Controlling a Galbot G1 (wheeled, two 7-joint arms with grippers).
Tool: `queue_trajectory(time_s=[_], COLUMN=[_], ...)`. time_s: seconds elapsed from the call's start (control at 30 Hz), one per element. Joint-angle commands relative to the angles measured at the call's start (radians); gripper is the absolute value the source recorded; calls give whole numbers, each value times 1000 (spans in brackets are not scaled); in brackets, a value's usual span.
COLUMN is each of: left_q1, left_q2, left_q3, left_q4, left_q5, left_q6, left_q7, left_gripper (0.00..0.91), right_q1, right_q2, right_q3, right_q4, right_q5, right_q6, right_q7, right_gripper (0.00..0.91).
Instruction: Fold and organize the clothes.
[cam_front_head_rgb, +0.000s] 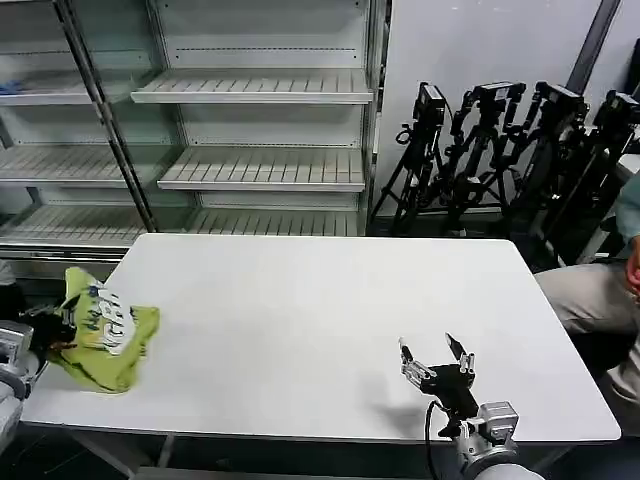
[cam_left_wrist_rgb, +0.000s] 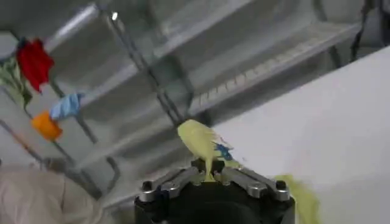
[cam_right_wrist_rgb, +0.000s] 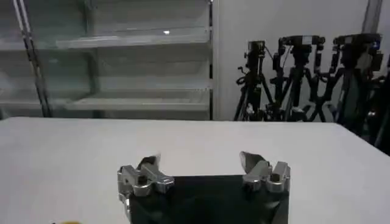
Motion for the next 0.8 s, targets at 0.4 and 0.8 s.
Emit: queue_trajectory(time_s=[0.4,0.8], left_q1=[-167,-366], left_q2=[-654,-844], left_q3=[972,948], left_q4=[-203,-8], left_q5=[249,-48], left_q6=[-5,-3], left_q7=[-240,-475], left_gripper=[10,20], right_q1=[13,175], right_q2=[-18,-54], right_q3=[85,135], right_q4=[28,-47], right_q5=[-7,-25], right_q6=[-4,-47], right_q7=[-18,-58], right_gripper=[907,907])
